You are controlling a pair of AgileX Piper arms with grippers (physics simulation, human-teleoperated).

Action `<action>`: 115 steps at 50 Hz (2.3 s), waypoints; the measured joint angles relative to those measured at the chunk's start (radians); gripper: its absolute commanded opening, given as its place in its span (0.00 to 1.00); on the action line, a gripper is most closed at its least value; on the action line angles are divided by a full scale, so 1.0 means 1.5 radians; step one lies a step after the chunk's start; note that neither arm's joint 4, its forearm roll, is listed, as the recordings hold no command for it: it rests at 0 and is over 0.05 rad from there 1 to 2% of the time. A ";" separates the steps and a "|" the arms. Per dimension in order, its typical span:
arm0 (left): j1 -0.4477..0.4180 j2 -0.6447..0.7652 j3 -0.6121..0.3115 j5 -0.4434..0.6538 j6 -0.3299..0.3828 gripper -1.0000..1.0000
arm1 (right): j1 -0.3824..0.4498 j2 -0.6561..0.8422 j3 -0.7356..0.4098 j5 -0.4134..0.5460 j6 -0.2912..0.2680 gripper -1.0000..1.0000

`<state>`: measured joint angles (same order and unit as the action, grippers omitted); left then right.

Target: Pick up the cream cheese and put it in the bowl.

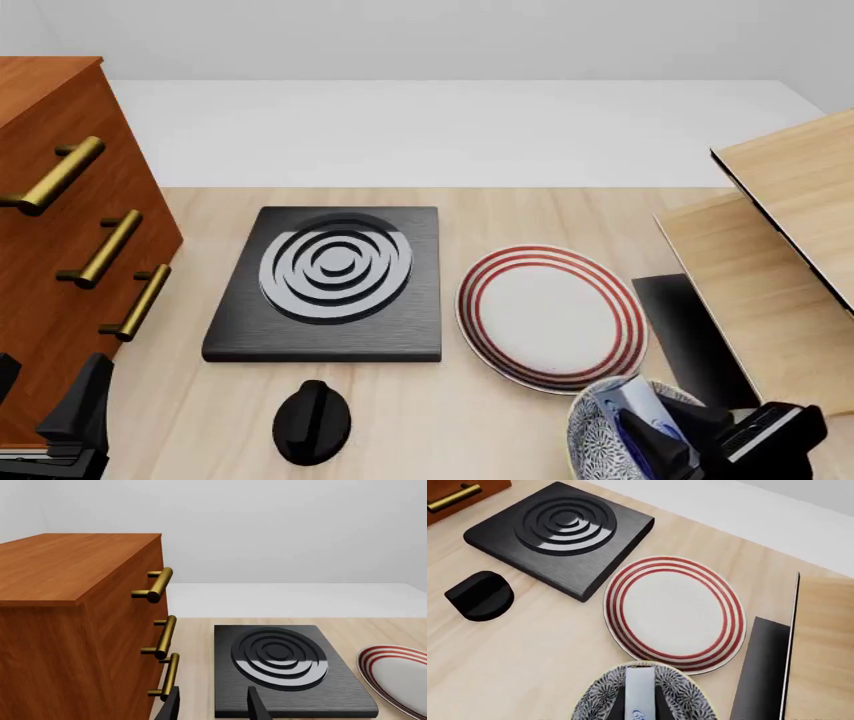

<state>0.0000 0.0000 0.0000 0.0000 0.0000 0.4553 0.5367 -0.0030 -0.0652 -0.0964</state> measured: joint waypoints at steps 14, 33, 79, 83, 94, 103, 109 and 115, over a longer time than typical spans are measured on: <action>0.000 0.000 0.000 0.000 0.000 1.00 | 0.000 0.020 0.002 -0.017 0.007 0.00; 0.000 0.000 0.000 0.000 0.000 1.00 | 0.001 0.029 0.002 -0.021 0.017 1.00; 0.000 0.000 0.000 0.000 0.000 1.00 | 0.006 -0.115 -0.090 0.159 -0.001 1.00; 0.000 0.000 0.000 0.000 0.000 1.00 | 0.008 -0.134 -0.111 0.189 -0.007 1.00; 0.000 0.000 0.000 0.000 0.000 1.00 | 0.012 -0.201 -0.157 0.269 -0.015 1.00; 0.000 0.000 0.000 0.000 0.000 1.00 | 0.017 -0.284 -0.208 0.363 -0.022 1.00; 0.000 0.000 0.000 0.000 0.000 1.00 | 0.020 -0.318 -0.247 0.410 -0.028 1.00; 0.000 0.000 0.000 0.000 0.000 1.00 | 0.024 -0.336 -0.284 0.443 -0.032 1.00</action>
<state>0.0000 0.0000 0.0000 0.0000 0.0000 0.4913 0.0329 -0.4293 0.6000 -0.1440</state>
